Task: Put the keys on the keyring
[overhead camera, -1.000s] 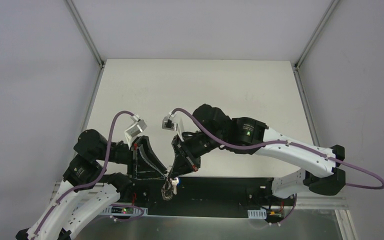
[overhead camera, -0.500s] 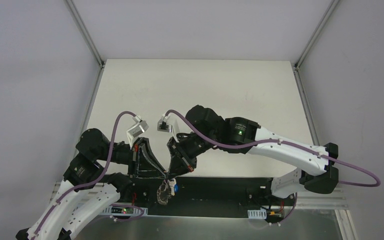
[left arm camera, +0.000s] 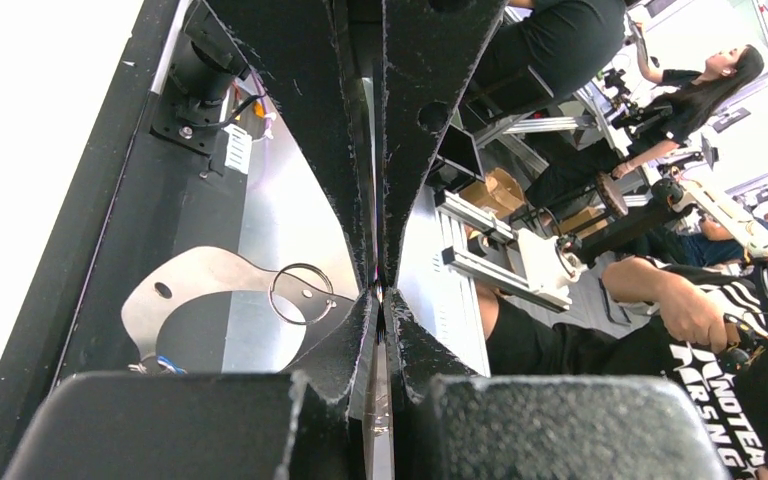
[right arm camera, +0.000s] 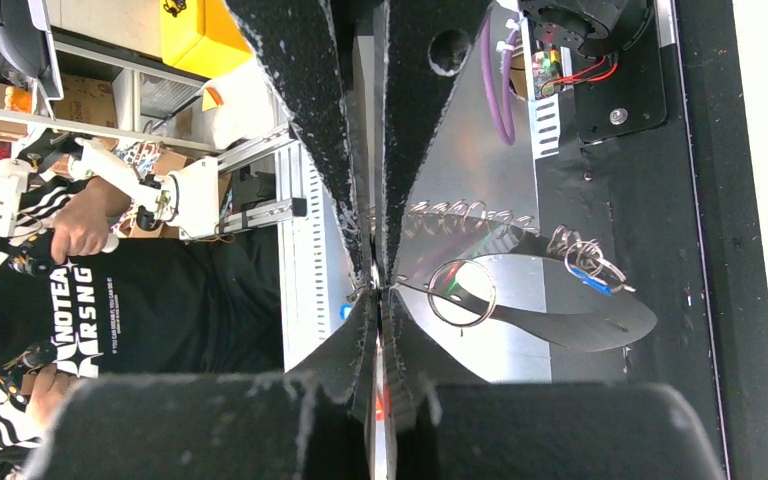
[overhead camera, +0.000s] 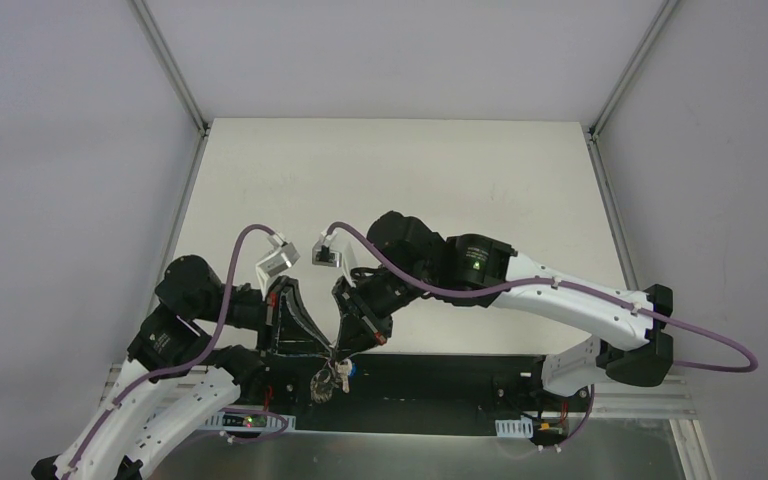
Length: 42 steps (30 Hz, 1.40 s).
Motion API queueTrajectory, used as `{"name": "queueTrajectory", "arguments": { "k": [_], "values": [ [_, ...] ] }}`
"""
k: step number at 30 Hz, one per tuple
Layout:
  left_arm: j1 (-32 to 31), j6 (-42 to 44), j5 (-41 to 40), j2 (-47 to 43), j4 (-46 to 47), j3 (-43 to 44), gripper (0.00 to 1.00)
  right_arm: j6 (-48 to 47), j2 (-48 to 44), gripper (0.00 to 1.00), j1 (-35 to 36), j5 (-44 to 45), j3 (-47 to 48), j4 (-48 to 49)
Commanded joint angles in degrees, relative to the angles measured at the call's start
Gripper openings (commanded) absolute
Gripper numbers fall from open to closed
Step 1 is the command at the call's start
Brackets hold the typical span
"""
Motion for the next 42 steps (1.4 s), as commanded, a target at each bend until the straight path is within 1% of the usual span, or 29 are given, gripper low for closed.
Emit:
{"name": "queueTrajectory", "arguments": {
  "k": [1,7,9,13,14,18,21,28,33,36,42],
  "values": [
    [0.0,4.3,-0.7,-1.0,0.9,1.7,0.00,-1.2,-1.3,0.00,1.0,0.3,1.6,1.7],
    [0.0,8.1,-7.2,-5.9,0.8,3.8,0.00,-2.7,-4.8,0.00,3.3,6.3,-0.6,4.4],
    [0.0,8.9,-8.6,-7.1,0.8,4.3,0.00,-3.5,-6.3,0.16,4.5,9.8,-1.5,6.1],
    [0.0,9.7,-10.3,-8.6,1.4,5.7,0.00,-5.1,-9.9,0.30,7.3,17.0,-3.3,9.9],
    [0.0,9.8,-10.6,-9.0,1.7,6.2,0.00,-5.8,-10.5,0.32,8.1,18.9,-3.5,10.6],
    [0.0,9.7,-12.0,-10.6,4.9,6.8,0.00,-9.4,-12.1,0.33,11.6,27.6,-3.3,12.4],
    [0.0,8.7,-13.6,-12.6,11.2,5.1,0.00,-11.3,-11.7,0.34,14.0,31.0,-2.7,13.7],
    [0.0,6.6,-17.5,-15.2,25.6,0.8,0.00,-19.5,-9.3,0.33,19.8,41.4,-0.1,16.8],
    [0.0,5.8,-19.7,-16.8,32.0,-1.7,0.00,-22.6,-9.7,0.32,21.9,44.1,-0.4,21.4],
    [0.0,5.4,-21.6,-18.2,35.0,-3.1,0.00,-24.5,-10.3,0.32,23.2,47.1,-0.9,24.1],
    [0.0,3.3,-28.3,-21.1,40.9,-7.1,0.00,-28.9,-10.3,0.32,26.0,52.8,-1.1,27.2]
  ]
}}
